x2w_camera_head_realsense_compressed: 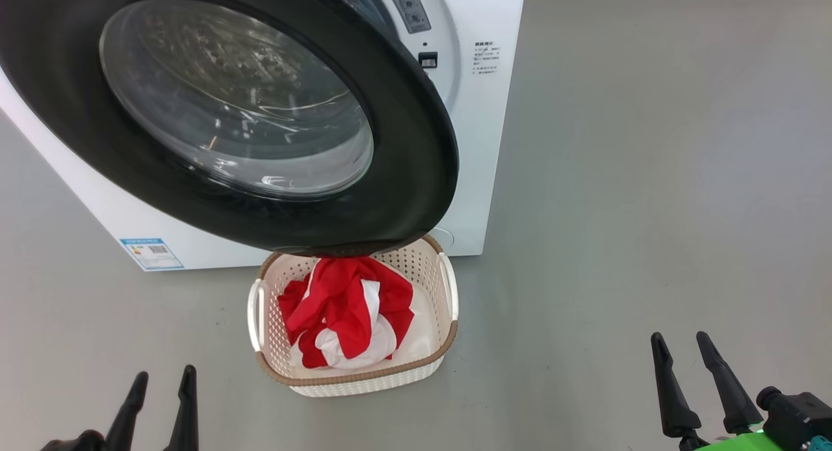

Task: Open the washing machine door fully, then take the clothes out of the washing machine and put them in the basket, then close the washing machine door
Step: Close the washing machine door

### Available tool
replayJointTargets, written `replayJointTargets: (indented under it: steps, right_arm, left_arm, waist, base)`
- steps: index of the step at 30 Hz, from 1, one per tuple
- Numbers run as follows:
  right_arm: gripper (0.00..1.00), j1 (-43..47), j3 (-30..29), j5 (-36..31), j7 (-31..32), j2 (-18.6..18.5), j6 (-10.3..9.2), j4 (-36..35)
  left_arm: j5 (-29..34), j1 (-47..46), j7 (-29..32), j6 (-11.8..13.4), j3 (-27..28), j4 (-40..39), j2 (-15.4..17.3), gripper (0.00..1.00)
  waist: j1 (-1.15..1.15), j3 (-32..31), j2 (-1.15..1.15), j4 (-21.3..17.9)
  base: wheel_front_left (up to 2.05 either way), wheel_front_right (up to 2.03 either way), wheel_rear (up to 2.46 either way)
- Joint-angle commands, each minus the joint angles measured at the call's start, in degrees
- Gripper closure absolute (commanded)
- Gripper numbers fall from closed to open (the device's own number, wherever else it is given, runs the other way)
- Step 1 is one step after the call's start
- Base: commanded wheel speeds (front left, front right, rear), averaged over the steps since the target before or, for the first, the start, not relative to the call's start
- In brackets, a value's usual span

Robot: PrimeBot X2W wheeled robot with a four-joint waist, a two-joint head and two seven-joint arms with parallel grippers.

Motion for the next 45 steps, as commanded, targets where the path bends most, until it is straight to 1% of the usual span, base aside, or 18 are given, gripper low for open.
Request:
replayJointTargets:
  steps: [1, 3, 5, 6, 10, 14, 20, 37, 40, 41, 45]
  right_arm:
    - [0.00, -0.4, 1.2, -0.8, -0.4, -0.9, 0.43, -1.6]
    - [0.00, -0.4, 1.1, -0.8, -0.4, -0.9, 0.43, -1.7]
    - [0.00, -0.4, 1.0, -0.9, -0.4, -0.9, 0.43, -1.8]
    - [0.00, -0.4, 1.0, -0.9, -0.4, -0.9, 0.43, -1.8]
    - [0.00, -0.4, 0.9, -1.0, -0.4, -0.9, 0.43, -2.0]
    - [0.00, -0.3, 1.0, -1.1, -0.4, -1.0, 0.43, -2.0]
    - [0.00, 0.0, 1.2, -1.3, -0.4, -0.9, 0.43, -1.8]
    - [0.00, -0.3, 2.7, -0.9, -0.4, -0.8, 0.43, -1.5]
    - [0.95, -0.5, 4.0, 0.6, -0.4, -0.9, 0.43, -1.4]
    - [1.00, -0.6, 4.9, 0.8, -0.4, -1.1, 0.43, -1.2]
    - [1.00, -1.9, 8.1, 1.4, -0.4, -1.6, 0.43, -0.8]
  left_arm:
    - [2.5, 0.0, -0.7, -0.3, 3.1, -2.1, 0.1, 0.00]
    - [5.9, 0.5, -0.7, -0.3, 4.2, -3.5, -0.7, 0.00]
    - [8.0, 0.8, -0.7, -0.3, 5.1, -5.1, -1.6, 0.00]
    - [8.0, 0.8, -0.7, -0.3, 5.1, -5.1, -1.6, 0.00]
    - [11.8, 1.5, -0.7, -0.3, 6.1, -7.5, -2.9, 0.00]
    - [13.3, 2.2, -0.7, -0.3, 6.3, -7.8, -3.7, 0.00]
    - [13.8, 2.4, -0.7, -0.3, 6.0, -7.5, -4.4, 0.00]
    - [13.4, 1.8, -0.7, -0.3, 5.6, -7.4, -4.8, 0.00]
    - [13.3, 1.8, -0.7, -0.3, 5.1, -7.3, -4.9, 0.00]
    - [13.2, 1.8, -0.7, -0.3, 4.9, -7.3, -5.0, 0.00]
    - [12.9, 2.0, -0.7, -0.3, 3.9, -7.8, -5.5, 0.00]
  waist:
    - [0.00, -0.1, 0.00, 0.0]
    - [0.00, -0.1, 0.00, 0.1]
    - [0.00, -0.1, 0.00, 0.2]
    - [0.00, -0.1, 0.00, 0.2]
    - [0.00, -0.2, 0.00, 0.4]
    - [0.00, -0.3, 0.00, 0.5]
    - [0.00, -0.3, 0.00, 0.6]
    - [0.00, -0.5, 0.00, 1.0]
    - [0.00, -0.6, 0.00, 1.6]
    - [0.00, -0.6, 0.00, 1.8]
    - [0.00, -0.3, 0.00, 3.7]
  base:
    - [0.00, 0.00, 0.00]
    - [0.00, 0.00, 0.00]
    - [0.00, 0.00, 0.00]
    - [0.00, 0.00, 0.00]
    - [0.00, 0.00, 0.00]
    - [0.00, 0.00, 0.00]
    - [0.00, 0.00, 0.00]
    - [0.00, 0.00, 0.00]
    - [0.00, 0.00, 0.00]
    - [0.00, 0.00, 0.00]
    - [0.00, 0.00, 0.00]
